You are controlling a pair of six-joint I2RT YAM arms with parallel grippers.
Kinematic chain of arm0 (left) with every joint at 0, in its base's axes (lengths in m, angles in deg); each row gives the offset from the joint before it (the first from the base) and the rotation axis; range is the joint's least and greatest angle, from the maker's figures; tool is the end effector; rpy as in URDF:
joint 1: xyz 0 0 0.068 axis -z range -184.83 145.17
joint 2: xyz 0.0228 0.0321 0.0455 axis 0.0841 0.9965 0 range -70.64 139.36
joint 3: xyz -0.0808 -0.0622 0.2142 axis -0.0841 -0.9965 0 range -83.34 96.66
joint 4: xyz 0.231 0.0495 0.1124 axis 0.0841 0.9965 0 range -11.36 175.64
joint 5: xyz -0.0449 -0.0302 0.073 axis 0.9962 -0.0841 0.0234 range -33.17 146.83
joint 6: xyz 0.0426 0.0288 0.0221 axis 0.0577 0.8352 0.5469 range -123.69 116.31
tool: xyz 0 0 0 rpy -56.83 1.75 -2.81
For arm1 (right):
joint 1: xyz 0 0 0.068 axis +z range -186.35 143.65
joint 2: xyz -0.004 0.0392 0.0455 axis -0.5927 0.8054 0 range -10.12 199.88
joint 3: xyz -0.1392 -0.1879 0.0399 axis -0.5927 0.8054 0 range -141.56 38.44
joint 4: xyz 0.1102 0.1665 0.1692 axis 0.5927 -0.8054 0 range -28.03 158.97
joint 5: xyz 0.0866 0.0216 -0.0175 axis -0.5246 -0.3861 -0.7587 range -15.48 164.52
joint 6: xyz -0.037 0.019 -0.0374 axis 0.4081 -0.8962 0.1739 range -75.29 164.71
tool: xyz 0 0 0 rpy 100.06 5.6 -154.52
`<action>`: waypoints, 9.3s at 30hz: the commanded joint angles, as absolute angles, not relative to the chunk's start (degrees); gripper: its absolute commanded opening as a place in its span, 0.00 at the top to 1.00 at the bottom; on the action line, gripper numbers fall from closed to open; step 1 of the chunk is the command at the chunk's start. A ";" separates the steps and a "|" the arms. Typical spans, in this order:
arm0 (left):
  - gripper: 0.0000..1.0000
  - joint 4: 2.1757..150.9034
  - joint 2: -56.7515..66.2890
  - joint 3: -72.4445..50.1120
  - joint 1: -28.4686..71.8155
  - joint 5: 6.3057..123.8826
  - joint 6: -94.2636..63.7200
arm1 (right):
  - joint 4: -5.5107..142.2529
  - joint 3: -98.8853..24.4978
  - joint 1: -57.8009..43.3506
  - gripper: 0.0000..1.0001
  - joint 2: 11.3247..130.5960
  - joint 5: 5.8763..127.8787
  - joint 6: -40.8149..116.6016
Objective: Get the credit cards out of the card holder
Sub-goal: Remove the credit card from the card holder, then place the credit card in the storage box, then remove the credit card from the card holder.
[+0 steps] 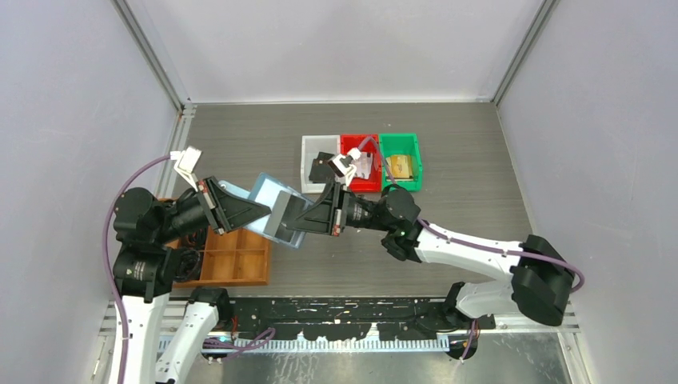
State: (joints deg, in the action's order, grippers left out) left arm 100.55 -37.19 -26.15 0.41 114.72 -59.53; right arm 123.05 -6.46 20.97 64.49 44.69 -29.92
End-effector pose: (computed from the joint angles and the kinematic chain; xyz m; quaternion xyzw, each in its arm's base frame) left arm 0.1218 -0.0440 0.3952 0.0540 0.6990 -0.6094 0.3703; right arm 0.1461 0.2633 0.3074 -0.1351 0.5502 0.7986 0.2033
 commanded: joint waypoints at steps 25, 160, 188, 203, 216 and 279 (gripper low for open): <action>1.00 122.08 -41.54 -15.16 0.33 113.79 -21.46 | 33.26 -56.42 -5.19 0.99 92.69 57.48 21.55; 1.00 99.12 -38.24 -12.93 0.27 124.23 -55.47 | 107.07 -4.55 24.29 0.22 44.85 37.61 5.98; 1.00 98.00 -37.58 -10.27 0.27 123.88 -58.75 | 102.51 -8.29 24.72 0.52 46.30 49.40 10.79; 1.00 97.81 -37.41 -10.12 0.28 123.75 -58.70 | 105.45 -9.15 24.80 0.38 48.40 45.18 9.29; 1.00 97.90 -37.37 -9.99 0.28 123.67 -58.62 | 105.37 -10.14 24.92 0.41 48.84 43.44 9.22; 1.00 98.06 -36.26 -8.67 0.29 124.71 -59.66 | 126.50 -9.27 30.65 0.32 52.97 46.66 10.45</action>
State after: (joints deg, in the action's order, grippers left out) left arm 99.75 -37.71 -10.13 0.41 125.47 -59.42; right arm 117.52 -9.28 29.60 56.31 49.11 11.45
